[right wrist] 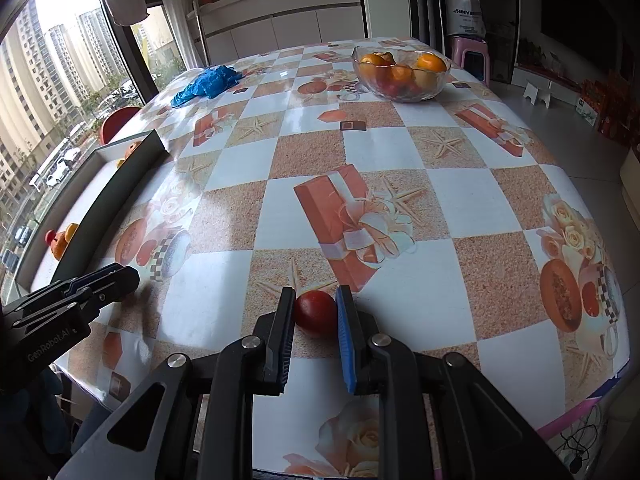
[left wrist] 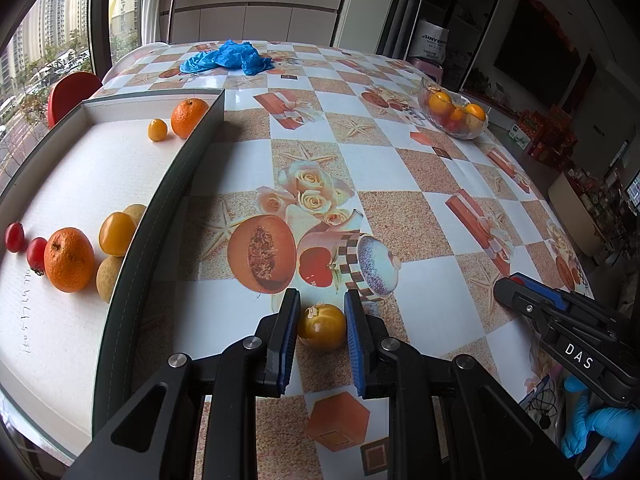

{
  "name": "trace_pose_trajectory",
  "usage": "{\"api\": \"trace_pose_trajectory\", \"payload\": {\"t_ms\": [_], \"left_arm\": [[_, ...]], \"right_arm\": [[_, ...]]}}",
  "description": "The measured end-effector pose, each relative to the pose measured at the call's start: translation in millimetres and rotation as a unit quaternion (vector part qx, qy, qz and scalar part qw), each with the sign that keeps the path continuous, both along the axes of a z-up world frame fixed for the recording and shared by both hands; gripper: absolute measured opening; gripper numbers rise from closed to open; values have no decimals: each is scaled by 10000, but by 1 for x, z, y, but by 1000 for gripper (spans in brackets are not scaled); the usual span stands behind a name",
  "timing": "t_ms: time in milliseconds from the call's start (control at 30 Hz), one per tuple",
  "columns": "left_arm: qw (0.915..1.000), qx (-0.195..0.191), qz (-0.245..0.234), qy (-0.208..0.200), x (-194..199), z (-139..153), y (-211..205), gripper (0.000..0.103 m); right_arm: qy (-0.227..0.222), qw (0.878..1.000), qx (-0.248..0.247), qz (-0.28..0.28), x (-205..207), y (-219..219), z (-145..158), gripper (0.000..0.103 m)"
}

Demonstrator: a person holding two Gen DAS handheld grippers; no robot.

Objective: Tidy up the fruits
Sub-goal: 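Carry the yellow fruit in left tool while right tool carries tomato over tray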

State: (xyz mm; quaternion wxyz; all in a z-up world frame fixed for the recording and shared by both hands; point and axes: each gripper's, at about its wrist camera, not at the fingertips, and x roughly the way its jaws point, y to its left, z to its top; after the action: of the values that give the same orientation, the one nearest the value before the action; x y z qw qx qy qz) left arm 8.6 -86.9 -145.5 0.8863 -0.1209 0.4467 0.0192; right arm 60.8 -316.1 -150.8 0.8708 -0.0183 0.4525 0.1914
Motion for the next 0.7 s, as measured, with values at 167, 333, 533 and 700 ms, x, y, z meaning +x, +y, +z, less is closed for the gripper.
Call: {"api": "trace_pose_trajectory", "payload": {"t_ms": [167, 333, 533, 700], "left_arm": [[10000, -10, 4, -2, 0, 0, 0, 24], [10000, -12, 5, -2, 0, 0, 0, 24], [10000, -10, -1, -6, 0, 0, 0, 24], [9997, -226, -44, -7, 0, 2, 2, 24]], "right_arm": [[20, 10000, 18, -10, 0, 0, 0, 22], [12, 10000, 2, -7, 0, 0, 0, 22], [25, 10000, -23, 16, 1, 1, 1, 22], [198, 9998, 13, 86, 7, 2, 5, 22]]}}
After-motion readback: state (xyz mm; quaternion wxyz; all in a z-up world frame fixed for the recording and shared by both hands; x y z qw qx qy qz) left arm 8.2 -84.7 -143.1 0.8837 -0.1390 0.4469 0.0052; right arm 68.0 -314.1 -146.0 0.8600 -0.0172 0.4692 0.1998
